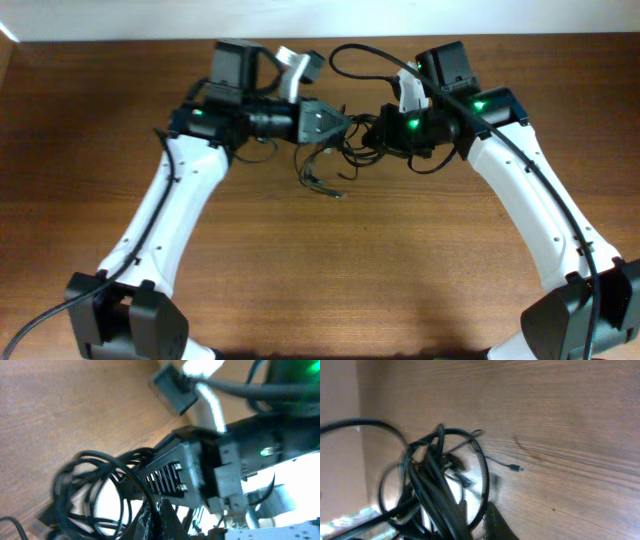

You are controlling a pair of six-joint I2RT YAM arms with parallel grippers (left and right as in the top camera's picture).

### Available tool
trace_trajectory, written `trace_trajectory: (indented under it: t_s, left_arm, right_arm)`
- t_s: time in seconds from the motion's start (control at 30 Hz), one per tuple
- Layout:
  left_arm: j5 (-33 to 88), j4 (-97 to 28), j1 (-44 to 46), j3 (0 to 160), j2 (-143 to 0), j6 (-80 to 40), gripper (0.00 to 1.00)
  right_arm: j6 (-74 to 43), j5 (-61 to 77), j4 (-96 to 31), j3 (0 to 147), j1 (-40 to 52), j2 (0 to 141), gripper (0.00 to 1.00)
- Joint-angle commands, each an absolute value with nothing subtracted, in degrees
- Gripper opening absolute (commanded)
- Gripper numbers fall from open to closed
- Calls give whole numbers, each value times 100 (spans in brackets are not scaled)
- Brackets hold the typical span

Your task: Untangle cables

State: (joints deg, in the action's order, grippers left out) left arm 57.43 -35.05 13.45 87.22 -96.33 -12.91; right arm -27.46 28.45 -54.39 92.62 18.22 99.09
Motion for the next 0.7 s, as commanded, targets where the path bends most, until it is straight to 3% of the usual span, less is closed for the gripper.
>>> trace_trajectory:
  t_s: [0.0, 0.2, 0.4, 0.43, 0.57, 0.67]
  left_arm:
    - [6278, -3424, 674, 8901, -9459, -1326, 0]
    - [6276, -3341, -760, 8910, -8726, -1323, 0]
    - [6202, -3374, -1227, 8908, -8547, -1284, 0]
    - [5857, -3551, -1212, 8908, -8547, -1011, 0]
    - [2324, -4890, -1210, 8908, -8554, -888, 0]
    - [1422, -5065, -1216, 8908, -8554, -888, 0]
  right_arm:
    - [-2950, 2097, -5688, 9288, 1719, 9981, 4]
    - [-2943, 1660, -6320, 9279, 893, 9981, 4]
    - [-2810, 1678, -6501, 9279, 515, 9981, 4]
    - [-2622, 1688, -6499, 9279, 517, 9981, 4]
    - [-2248, 1538, -6521, 9279, 478, 9981, 4]
    - [-2290, 910, -6670, 9279, 325, 9981, 4]
